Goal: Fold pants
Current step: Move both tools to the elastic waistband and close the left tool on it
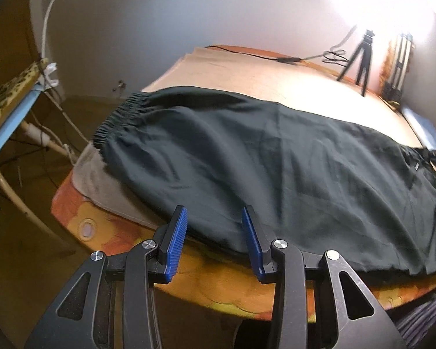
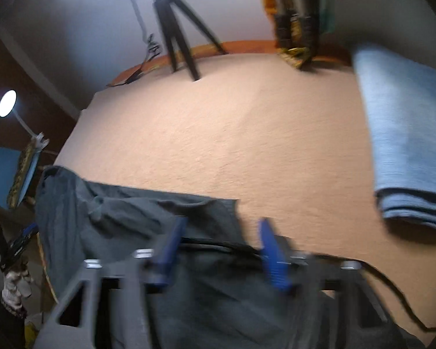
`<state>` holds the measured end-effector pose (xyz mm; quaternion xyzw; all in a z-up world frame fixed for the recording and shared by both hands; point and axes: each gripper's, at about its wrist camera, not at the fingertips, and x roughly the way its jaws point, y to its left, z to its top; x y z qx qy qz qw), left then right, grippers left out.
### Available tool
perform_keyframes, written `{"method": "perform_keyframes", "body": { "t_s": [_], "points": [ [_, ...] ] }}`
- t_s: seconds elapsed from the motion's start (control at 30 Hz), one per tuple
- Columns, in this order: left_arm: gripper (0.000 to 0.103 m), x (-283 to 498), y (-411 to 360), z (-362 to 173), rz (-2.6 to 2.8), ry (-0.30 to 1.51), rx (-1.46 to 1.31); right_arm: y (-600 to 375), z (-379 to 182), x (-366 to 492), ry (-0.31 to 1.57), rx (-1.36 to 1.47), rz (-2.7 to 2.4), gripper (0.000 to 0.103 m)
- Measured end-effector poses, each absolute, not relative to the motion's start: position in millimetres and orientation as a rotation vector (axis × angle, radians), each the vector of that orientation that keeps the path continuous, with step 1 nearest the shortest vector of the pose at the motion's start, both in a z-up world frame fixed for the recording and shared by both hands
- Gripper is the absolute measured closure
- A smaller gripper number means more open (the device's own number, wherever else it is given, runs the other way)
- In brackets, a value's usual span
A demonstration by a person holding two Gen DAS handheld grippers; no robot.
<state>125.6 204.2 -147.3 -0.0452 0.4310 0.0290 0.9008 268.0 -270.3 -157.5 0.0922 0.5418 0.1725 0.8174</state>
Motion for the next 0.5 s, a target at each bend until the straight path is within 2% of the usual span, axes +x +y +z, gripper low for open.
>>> {"method": "perform_keyframes", "body": {
  "t_s": [0.07, 0.27, 0.33, 0.37, 0.43, 0.5],
  "points": [
    [0.066, 125.6, 218.1, -145.6, 0.097, 0.88, -0.112, -260.1, -155.6, 265.1, 1.142, 0.145, 0.373, 0.097],
    [0.066, 126.3, 266.0, -137.9, 0.214, 0.828, -0.211, -248.5, -139.8, 270.7, 1.075, 0.009, 0.278, 0.099],
    [0.064, 127.9, 281.3, -136.0, 0.221, 0.815, -0.257, -244.2, -138.8, 269.2, 1.072, -0.036, 0.27, 0.092],
    [0.059, 129.6, 288.2, -135.9, 0.214, 0.814, -0.291, -241.9, -137.3, 266.5, 1.073, -0.055, 0.264, 0.075],
    [0.052, 133.4, 299.8, -138.2, 0.182, 0.814, -0.379, -241.7, -132.1, 262.7, 1.07, -0.028, 0.272, 0.056],
    [0.052, 138.7, 307.7, -142.6, 0.168, 0.818, -0.452, -241.5, -121.6, 252.5, 1.051, -0.007, 0.271, 0.055]
  ]
}}
